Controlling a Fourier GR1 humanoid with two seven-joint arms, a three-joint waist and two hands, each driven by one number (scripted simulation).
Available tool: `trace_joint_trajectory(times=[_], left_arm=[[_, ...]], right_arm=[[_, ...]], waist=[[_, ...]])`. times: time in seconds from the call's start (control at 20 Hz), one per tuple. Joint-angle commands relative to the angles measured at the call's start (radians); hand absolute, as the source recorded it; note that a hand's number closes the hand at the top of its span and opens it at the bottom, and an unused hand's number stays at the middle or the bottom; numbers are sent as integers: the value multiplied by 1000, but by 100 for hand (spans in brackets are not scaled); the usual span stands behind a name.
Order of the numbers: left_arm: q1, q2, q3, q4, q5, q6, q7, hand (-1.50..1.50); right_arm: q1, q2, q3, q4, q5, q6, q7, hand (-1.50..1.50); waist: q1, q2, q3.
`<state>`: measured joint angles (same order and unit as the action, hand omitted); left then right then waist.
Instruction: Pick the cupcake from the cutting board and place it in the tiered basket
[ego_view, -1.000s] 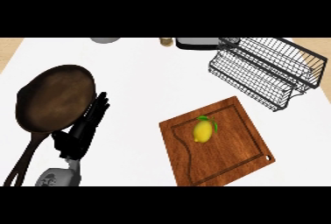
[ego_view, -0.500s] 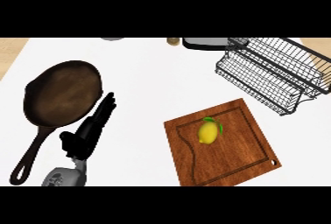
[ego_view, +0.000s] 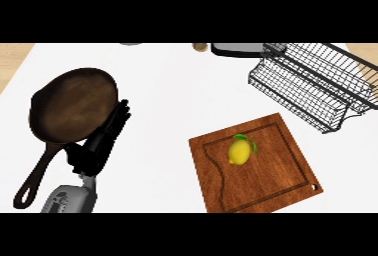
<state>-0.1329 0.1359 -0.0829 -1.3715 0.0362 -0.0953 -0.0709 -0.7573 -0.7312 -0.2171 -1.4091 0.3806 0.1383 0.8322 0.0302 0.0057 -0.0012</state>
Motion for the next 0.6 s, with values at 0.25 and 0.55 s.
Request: trace_joint_trajectory(times=[0.25, 0.55], left_arm=[[22, -12, 1, 12, -12, -7, -28, 0], [-12, -2, 20, 58, -5, -32, -40, 0]], right_arm=[[-283, 82, 68, 471, 82, -42, -179, 150], [-349, 205, 79, 711, 152, -210, -304, 150]], waist=[[-1, 1, 1], [9, 8, 1]])
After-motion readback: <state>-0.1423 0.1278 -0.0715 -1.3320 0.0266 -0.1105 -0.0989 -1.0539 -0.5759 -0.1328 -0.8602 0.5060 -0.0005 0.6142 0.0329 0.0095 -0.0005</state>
